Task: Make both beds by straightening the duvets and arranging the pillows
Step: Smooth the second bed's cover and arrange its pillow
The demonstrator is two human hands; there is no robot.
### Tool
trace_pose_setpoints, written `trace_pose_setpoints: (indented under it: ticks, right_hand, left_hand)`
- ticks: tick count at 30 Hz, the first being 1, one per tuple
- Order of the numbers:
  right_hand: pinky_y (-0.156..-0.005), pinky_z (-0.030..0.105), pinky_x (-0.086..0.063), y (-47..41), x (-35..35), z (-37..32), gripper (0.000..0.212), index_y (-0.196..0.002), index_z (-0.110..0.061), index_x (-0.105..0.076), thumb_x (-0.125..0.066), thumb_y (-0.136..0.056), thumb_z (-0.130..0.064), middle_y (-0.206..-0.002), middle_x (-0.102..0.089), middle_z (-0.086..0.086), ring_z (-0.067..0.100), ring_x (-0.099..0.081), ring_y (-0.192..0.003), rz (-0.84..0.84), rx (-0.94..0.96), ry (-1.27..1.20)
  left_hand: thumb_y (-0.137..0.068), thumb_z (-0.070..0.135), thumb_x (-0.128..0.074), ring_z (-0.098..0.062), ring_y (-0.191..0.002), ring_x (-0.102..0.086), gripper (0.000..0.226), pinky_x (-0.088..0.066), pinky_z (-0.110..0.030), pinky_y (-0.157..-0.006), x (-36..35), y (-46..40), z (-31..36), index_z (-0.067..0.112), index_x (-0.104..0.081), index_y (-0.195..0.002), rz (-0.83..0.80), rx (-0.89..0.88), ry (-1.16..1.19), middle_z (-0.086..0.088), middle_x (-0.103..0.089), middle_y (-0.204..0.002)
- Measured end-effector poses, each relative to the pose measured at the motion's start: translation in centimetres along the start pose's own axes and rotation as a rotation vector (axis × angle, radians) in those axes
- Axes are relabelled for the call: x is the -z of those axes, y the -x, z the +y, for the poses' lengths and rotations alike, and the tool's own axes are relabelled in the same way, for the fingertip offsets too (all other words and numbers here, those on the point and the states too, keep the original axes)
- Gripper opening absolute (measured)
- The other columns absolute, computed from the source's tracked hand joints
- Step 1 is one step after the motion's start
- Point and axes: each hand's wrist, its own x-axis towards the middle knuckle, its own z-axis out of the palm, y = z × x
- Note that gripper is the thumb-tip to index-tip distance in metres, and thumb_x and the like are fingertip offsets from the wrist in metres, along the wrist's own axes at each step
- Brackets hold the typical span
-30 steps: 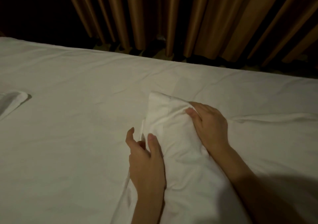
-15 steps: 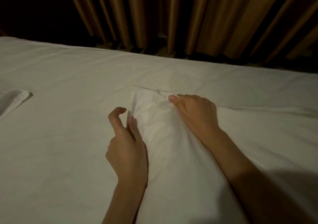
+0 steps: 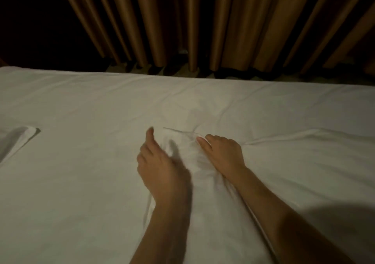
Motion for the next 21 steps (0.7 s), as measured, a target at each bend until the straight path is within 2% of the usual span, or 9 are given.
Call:
trace_pose_setpoints:
  ticks: [3, 6, 8, 10, 11, 13, 16, 18, 21]
  right_hand:
    - [-0.082, 0.032, -0.039, 0.0, 4.5, 2.7, 0.046, -0.116, -0.021, -0.055, -0.025, -0.100, -0.051, -0.116, -0.062, 0.003, 0.024, -0.058, -0.104, -0.094, -0.040, -0.061]
    - [-0.090, 0.033, -0.043, 1.9, 10.1, 8.6, 0.039, -0.143, -0.037, -0.033, -0.026, -0.105, -0.036, -0.132, -0.051, -0.004, 0.020, -0.054, -0.112, -0.107, -0.063, 0.091]
    - [-0.087, 0.032, -0.042, 4.2, 13.6, 13.3, 0.039, -0.136, -0.033, -0.044, -0.023, -0.104, -0.042, -0.124, -0.058, -0.003, 0.020, -0.057, -0.105, -0.102, -0.182, 0.122]
    - [-0.090, 0.033, -0.038, 6.6, 15.9, 17.4, 0.054, -0.121, -0.025, -0.058, -0.018, -0.099, -0.053, -0.117, -0.064, -0.001, 0.022, -0.058, -0.103, -0.145, -0.333, 0.094]
    - [-0.092, 0.033, -0.037, 7.9, 16.2, 19.1, 0.058, -0.120, -0.024, -0.060, -0.017, -0.098, -0.055, -0.118, -0.065, 0.001, 0.022, -0.057, -0.105, -0.163, -0.389, 0.052]
    - [-0.096, 0.033, -0.038, 10.4, 16.1, 21.4, 0.057, -0.118, -0.021, -0.063, -0.021, -0.099, -0.053, -0.119, -0.065, 0.004, 0.025, -0.057, -0.109, -0.156, -0.443, -0.028]
    - [-0.097, 0.032, -0.035, 12.2, 14.8, 23.6, 0.052, -0.110, -0.020, -0.066, -0.025, -0.099, -0.051, -0.118, -0.065, 0.007, 0.029, -0.053, -0.118, -0.054, -0.476, -0.180]
    - [-0.099, 0.032, -0.031, 12.2, 13.8, 24.6, 0.049, -0.108, -0.025, -0.066, -0.027, -0.099, -0.052, -0.122, -0.064, 0.007, 0.029, -0.049, -0.123, -0.029, -0.558, -0.286]
    - [-0.098, 0.040, -0.041, 12.4, 12.2, 25.2, 0.050, -0.080, -0.027, -0.059, -0.027, -0.094, -0.063, -0.101, -0.067, 0.008, 0.030, -0.059, -0.104, 0.025, -0.642, -0.552]
  left_hand:
    - [-0.089, 0.001, -0.038, -0.019, -0.117, -0.050, 0.064, -0.040, -0.042, -0.104, -1.6, 1.4, 6.8, 0.025, -0.027, -0.148, -0.026, -0.056, 0.232, -0.002, -0.050, -0.137]
    - [-0.091, -0.002, -0.043, -0.015, -0.121, -0.049, 0.066, -0.034, -0.044, -0.110, -5.5, 4.3, 10.5, 0.025, -0.024, -0.148, -0.127, -0.140, 0.293, 0.002, -0.051, -0.137]
    - [-0.096, 0.008, -0.042, -0.013, -0.129, -0.042, 0.060, -0.020, -0.042, -0.118, -8.5, 6.2, 12.1, 0.028, -0.021, -0.148, -0.252, -0.185, 0.253, 0.004, -0.048, -0.140]
    - [-0.098, 0.016, -0.040, -0.011, -0.133, -0.039, 0.056, -0.005, -0.035, -0.120, -10.9, 8.0, 13.0, 0.031, -0.020, -0.148, -0.385, -0.374, 0.187, 0.004, -0.048, -0.140]
    - [-0.098, 0.019, -0.039, -0.011, -0.132, -0.041, 0.055, -0.004, -0.034, -0.120, -11.9, 8.5, 12.9, 0.031, -0.021, -0.148, -0.436, -0.469, 0.168, 0.004, -0.052, -0.137]
    - [-0.096, 0.023, -0.037, -0.015, -0.125, -0.048, 0.053, -0.014, -0.038, -0.118, -13.6, 9.0, 11.6, 0.031, -0.025, -0.147, -0.490, -0.492, 0.170, 0.003, -0.060, -0.126]
    - [-0.092, 0.038, -0.032, -0.031, -0.112, -0.055, 0.052, -0.037, -0.048, -0.103, -15.0, 8.7, 9.0, 0.040, -0.023, -0.143, -0.481, -0.372, 0.221, 0.003, -0.066, -0.115]
    - [-0.088, 0.046, -0.026, -0.032, -0.105, -0.057, 0.051, -0.042, -0.049, -0.097, -15.4, 8.9, 7.6, 0.048, -0.017, -0.138, -0.449, -0.351, 0.251, 0.001, -0.067, -0.111]
    - [-0.087, 0.049, -0.021, -0.031, -0.099, -0.058, 0.048, -0.046, -0.050, -0.092, -15.9, 9.6, 6.6, 0.053, -0.013, -0.135, -0.457, -0.350, 0.265, 0.000, -0.065, -0.110]
